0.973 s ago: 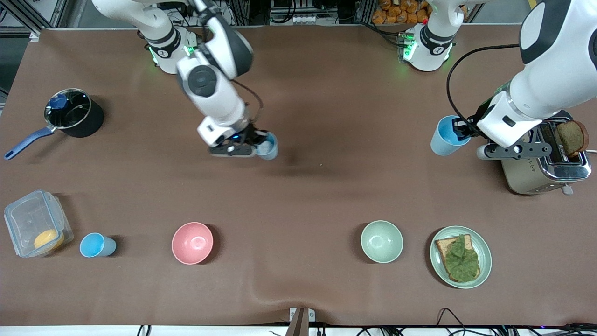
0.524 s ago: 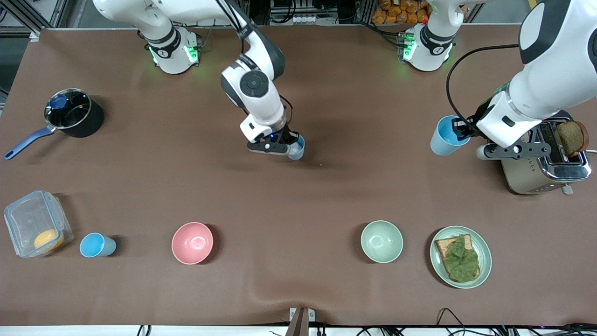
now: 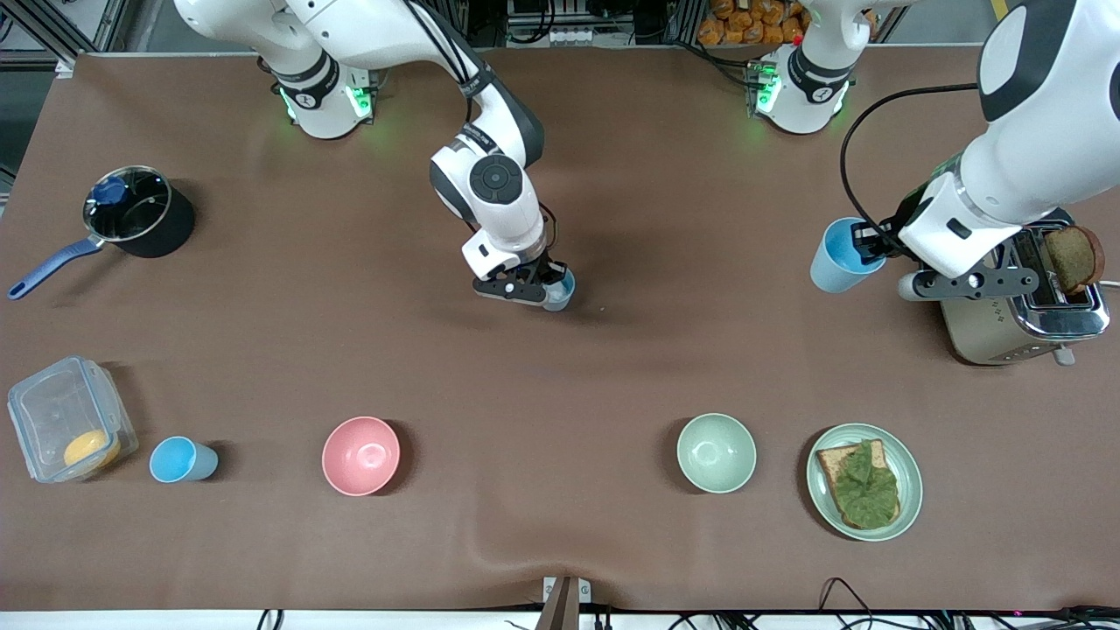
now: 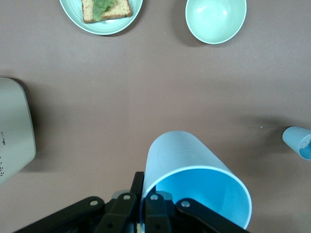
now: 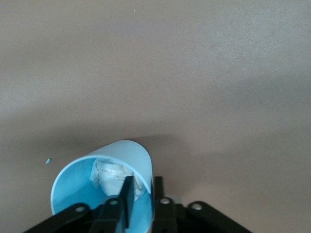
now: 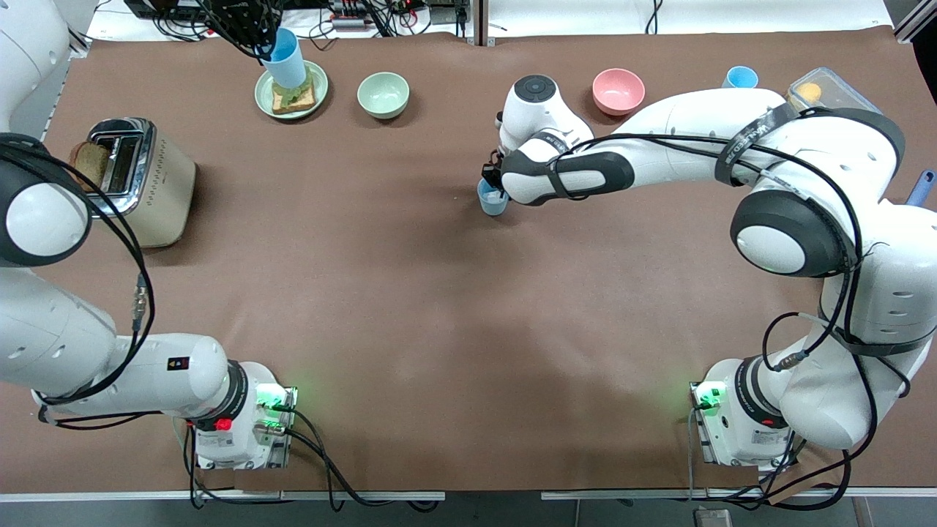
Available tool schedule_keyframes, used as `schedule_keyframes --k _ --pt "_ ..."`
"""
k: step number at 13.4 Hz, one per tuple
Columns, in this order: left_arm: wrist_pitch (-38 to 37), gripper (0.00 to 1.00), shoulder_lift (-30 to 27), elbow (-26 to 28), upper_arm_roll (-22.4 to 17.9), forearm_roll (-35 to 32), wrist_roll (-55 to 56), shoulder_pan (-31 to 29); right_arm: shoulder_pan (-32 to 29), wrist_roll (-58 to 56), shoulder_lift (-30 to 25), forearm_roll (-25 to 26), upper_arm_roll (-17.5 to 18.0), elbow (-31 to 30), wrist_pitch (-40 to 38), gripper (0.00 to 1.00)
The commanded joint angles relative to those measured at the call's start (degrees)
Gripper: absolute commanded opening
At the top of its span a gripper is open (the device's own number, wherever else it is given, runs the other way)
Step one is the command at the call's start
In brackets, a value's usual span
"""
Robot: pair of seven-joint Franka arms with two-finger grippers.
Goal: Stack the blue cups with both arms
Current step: 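Carry the tissue cup to the table middle and set it down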
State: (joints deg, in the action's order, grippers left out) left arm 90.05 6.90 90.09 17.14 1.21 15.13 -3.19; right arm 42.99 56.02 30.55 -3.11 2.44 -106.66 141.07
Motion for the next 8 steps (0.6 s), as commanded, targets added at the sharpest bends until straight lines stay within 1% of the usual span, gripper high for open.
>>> schedule_keyframes --k 1,2,3,5,6,8 --pt "-0.4 0.0 -0.22 -0.35 0.26 1.43 0.07 -0.15 0.08 1.91 0.47 1.09 -0.77 2.68 -0.88 0.8" --pt "-0.4 0.0 -0.22 -0.27 0.26 1.34 -0.01 -0.15 -0.44 1.9 -0.05 0.91 -0.86 3.29 -1.58 0.99" --pt "-0.48 0.0 -0.31 -0.26 0.26 1.42 0.07 -0.15 -1.32 1.73 -0.66 0.91 -0.86 5.04 -4.28 1.0" --pt "-0.49 0.0 -0.22 -0.26 0.43 1.43 0.07 0.11 -2.9 1.03 -1.02 1.0 -0.86 10.65 -13.14 1.0" --pt "-0.49 0.0 -0.04 -0.18 1.48 1.95 0.07 0.46 -3.87 0.5 -1.28 1.09 -0.86 13.12 -17.01 1.0" --pt "-0.14 0.0 0.31 0.17 2.28 7.11 1.21 0.55 -5.8 -4.22 -2.77 1.09 -1.03 15.07 -21.87 1.0"
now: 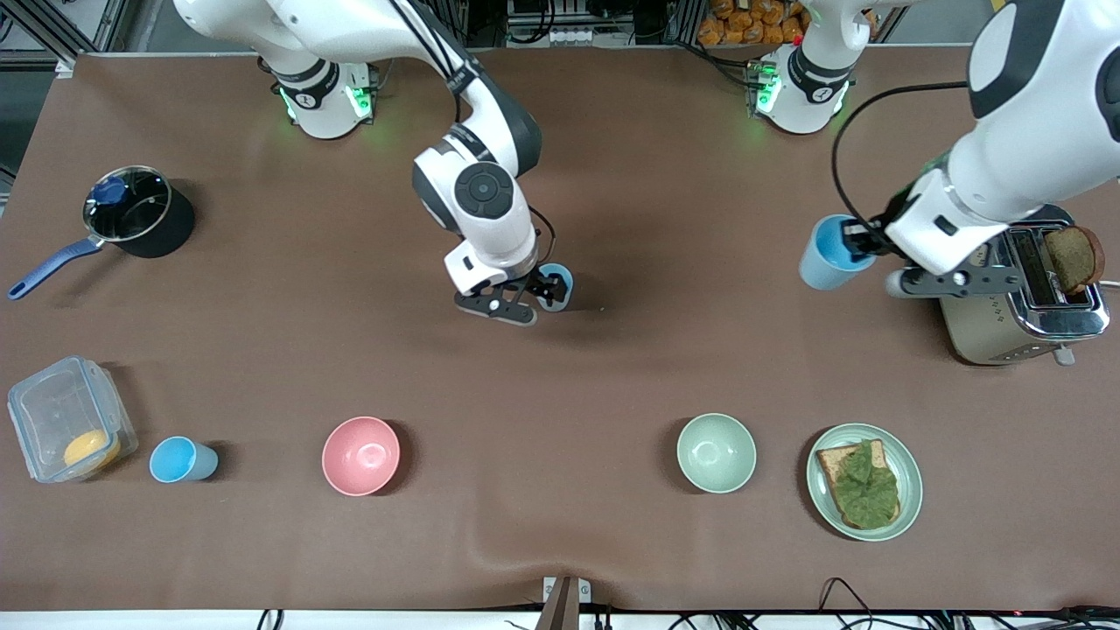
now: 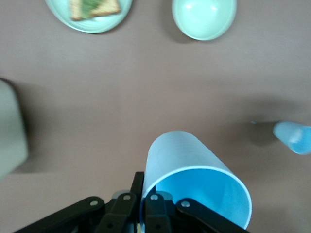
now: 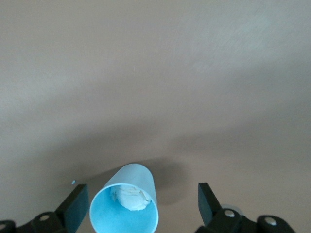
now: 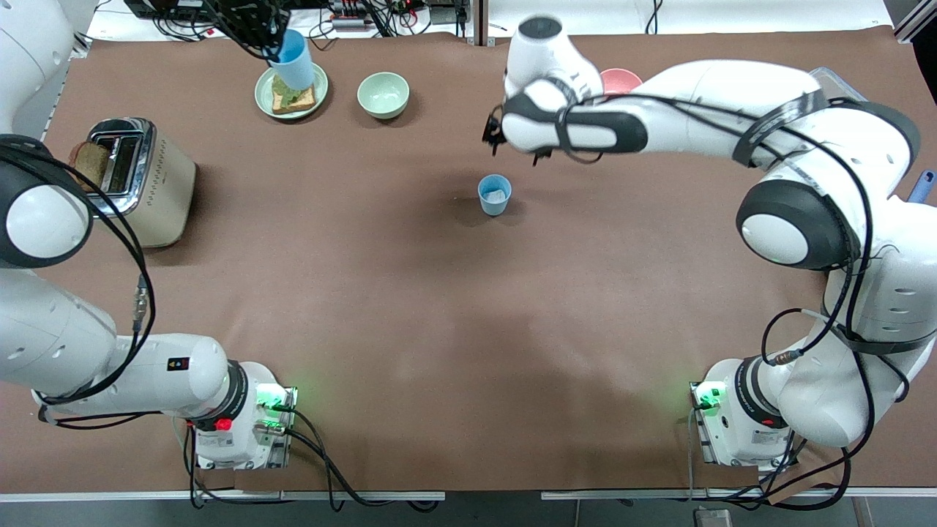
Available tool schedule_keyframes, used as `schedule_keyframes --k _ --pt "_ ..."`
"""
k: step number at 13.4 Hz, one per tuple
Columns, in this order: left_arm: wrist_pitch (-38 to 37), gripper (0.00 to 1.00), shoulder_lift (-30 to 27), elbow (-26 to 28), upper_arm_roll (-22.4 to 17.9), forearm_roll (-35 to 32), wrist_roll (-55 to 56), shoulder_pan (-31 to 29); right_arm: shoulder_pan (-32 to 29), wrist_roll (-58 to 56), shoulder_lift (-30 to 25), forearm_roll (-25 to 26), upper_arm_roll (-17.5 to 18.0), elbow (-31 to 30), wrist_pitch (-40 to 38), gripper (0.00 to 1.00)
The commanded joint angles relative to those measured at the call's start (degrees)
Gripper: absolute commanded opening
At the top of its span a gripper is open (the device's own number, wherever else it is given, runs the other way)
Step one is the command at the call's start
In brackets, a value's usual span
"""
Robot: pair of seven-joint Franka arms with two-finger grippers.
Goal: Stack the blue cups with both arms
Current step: 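Withdraw the right gripper while the left gripper carries its cup over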
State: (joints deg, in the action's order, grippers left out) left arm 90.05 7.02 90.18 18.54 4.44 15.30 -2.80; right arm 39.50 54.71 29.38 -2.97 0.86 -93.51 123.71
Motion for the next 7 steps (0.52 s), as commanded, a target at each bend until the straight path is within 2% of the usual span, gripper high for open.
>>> schedule_keyframes --k 1,3,7 --pt "0.47 0.0 0.36 0.17 1.06 4.17 2.26 1.12 -3.8 -5.73 -2.56 0.95 0.55 2.02 -5.75 1.0" --pt "1.88 0.0 0.8 0.53 1.41 3.91 6.64 4.97 -6.87 -11.61 -5.19 0.95 0.55 2.02 -7.07 1.0" --pt "6.53 0.0 3.52 0.35 1.5 3.82 19.46 13.15 -14.86 -25.05 -11.69 0.69 0.63 2.02 -16.63 1.0"
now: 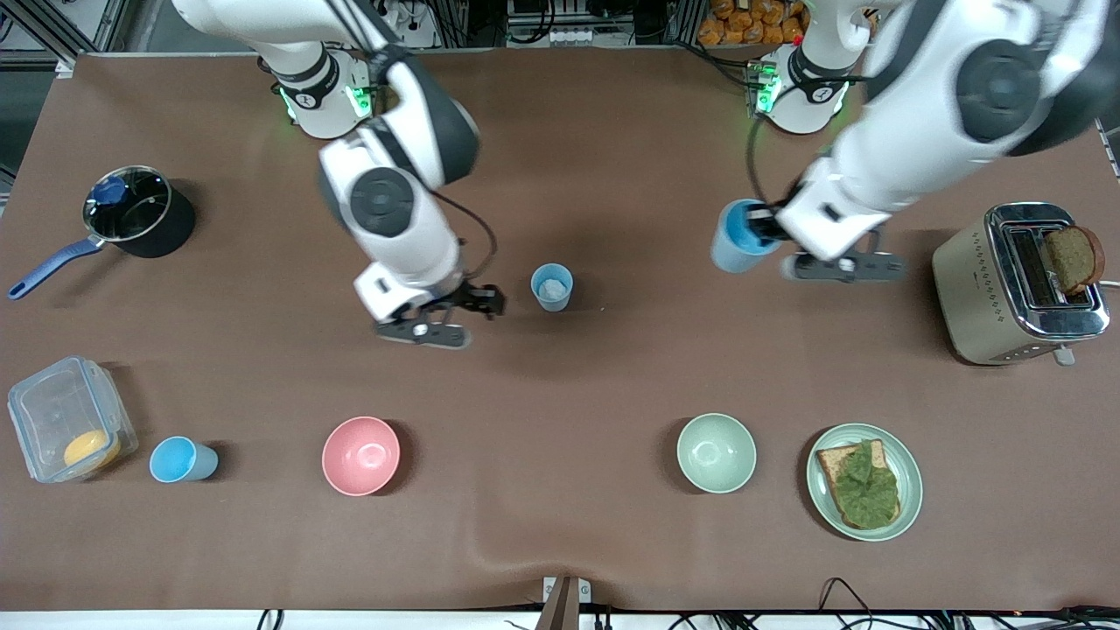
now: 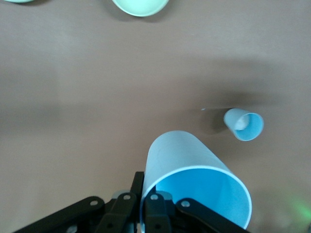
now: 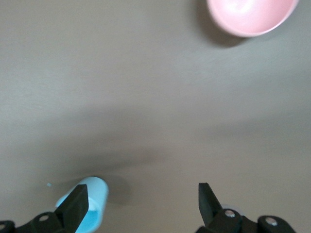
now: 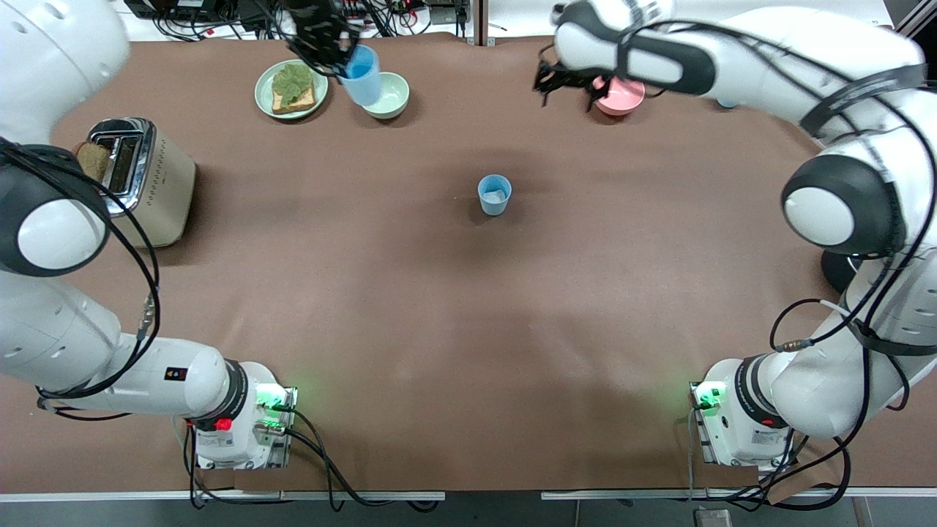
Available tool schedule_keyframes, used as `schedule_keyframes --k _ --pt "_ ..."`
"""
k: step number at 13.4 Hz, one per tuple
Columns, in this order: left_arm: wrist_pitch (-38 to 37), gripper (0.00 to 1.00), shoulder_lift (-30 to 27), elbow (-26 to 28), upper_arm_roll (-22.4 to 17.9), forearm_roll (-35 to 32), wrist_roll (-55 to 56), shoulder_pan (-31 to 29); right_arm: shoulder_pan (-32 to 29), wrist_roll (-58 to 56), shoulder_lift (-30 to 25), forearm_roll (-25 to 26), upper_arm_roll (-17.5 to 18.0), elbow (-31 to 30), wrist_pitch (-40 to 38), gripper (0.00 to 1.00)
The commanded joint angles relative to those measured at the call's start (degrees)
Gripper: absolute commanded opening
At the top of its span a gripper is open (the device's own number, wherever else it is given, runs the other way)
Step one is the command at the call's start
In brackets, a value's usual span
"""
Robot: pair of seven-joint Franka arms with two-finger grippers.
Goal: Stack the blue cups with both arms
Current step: 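Withdraw the right gripper while the left gripper carries its cup over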
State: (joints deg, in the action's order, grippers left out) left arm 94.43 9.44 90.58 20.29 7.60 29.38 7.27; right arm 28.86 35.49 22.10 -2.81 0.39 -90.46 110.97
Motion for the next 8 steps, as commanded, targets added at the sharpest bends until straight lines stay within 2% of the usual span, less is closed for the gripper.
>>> schedule_keyframes --k 1,5,8 --pt "3.64 0.0 2.07 -0.05 -0.16 0.57 9.6 5.62 -6.51 -9.27 -6.53 0.35 1.1 -1.03 -7.05 1.0" --pt "9.26 0.0 7.42 -0.4 -0.25 -5.39 24.64 15.82 -13.9 -18.94 -15.05 -0.18 1.1 -1.21 -16.47 1.0" --pt "14.71 0.0 11.99 -0.49 -0.25 -6.37 30.2 20.66 -19.17 -26.68 -20.59 -0.53 0.75 -1.64 -20.69 1.0"
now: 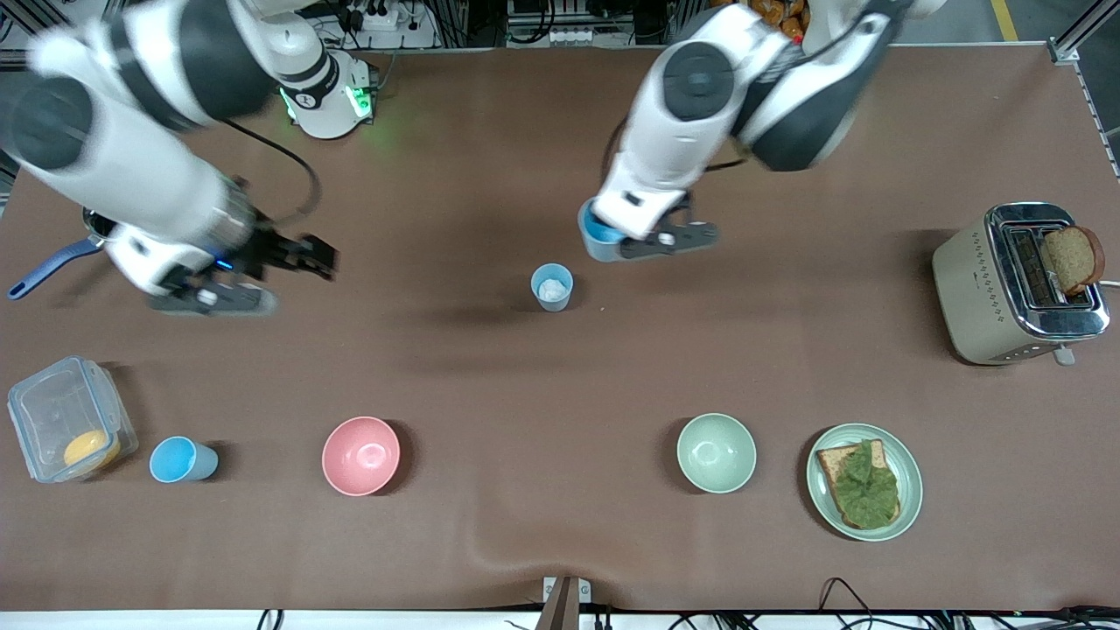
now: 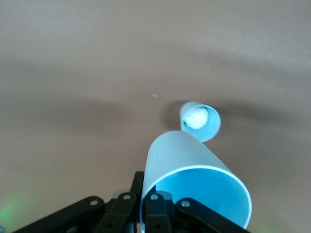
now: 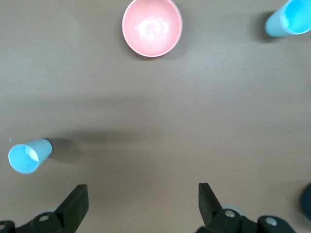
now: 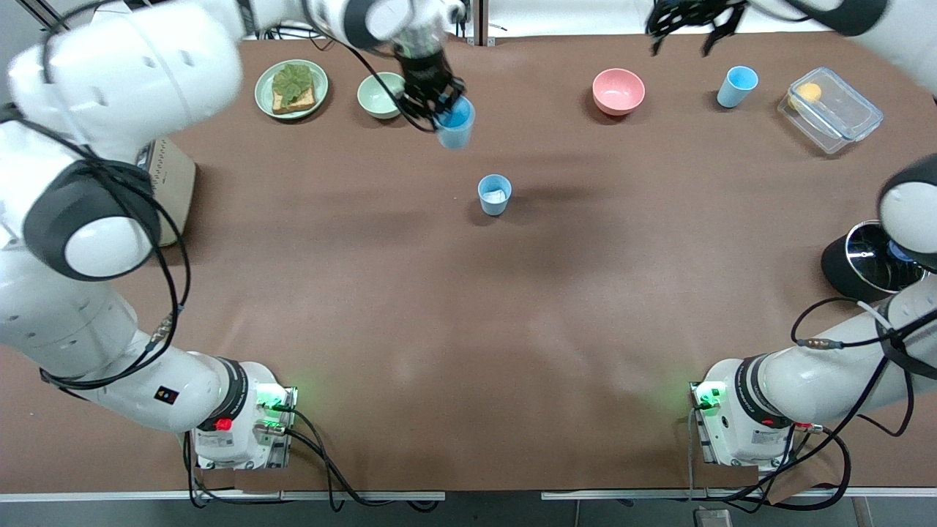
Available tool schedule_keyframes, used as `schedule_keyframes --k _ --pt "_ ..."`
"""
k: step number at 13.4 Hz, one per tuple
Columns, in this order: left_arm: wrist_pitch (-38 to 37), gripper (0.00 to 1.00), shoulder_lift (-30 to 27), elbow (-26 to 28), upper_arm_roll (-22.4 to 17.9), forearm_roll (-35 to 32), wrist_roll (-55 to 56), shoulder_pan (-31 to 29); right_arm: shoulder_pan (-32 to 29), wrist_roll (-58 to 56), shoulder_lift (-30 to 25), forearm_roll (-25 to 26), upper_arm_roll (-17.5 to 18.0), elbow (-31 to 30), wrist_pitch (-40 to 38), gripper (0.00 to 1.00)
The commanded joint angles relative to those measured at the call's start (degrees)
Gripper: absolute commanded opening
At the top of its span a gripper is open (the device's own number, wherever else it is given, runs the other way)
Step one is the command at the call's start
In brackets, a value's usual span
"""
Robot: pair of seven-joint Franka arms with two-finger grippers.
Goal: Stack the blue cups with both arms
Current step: 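Withdraw the right gripper while the left gripper carries its cup over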
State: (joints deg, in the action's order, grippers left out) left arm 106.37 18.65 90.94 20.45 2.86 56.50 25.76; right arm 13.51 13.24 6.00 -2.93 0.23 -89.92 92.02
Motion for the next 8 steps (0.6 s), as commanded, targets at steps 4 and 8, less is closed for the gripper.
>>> schedule_keyframes --k 4,8 --pt "7.27 0.0 7.01 -0.41 -0.06 -1.63 3.36 3.6 -12.26 -15.07 -6.97 -0.24 0.83 -1.93 -5.36 1.0" --pt "10.16 0.0 11.24 -0.5 0.03 -2.68 -1.72 3.6 -12.89 -15.17 -6.09 0.82 0.74 -1.22 -4.75 1.0"
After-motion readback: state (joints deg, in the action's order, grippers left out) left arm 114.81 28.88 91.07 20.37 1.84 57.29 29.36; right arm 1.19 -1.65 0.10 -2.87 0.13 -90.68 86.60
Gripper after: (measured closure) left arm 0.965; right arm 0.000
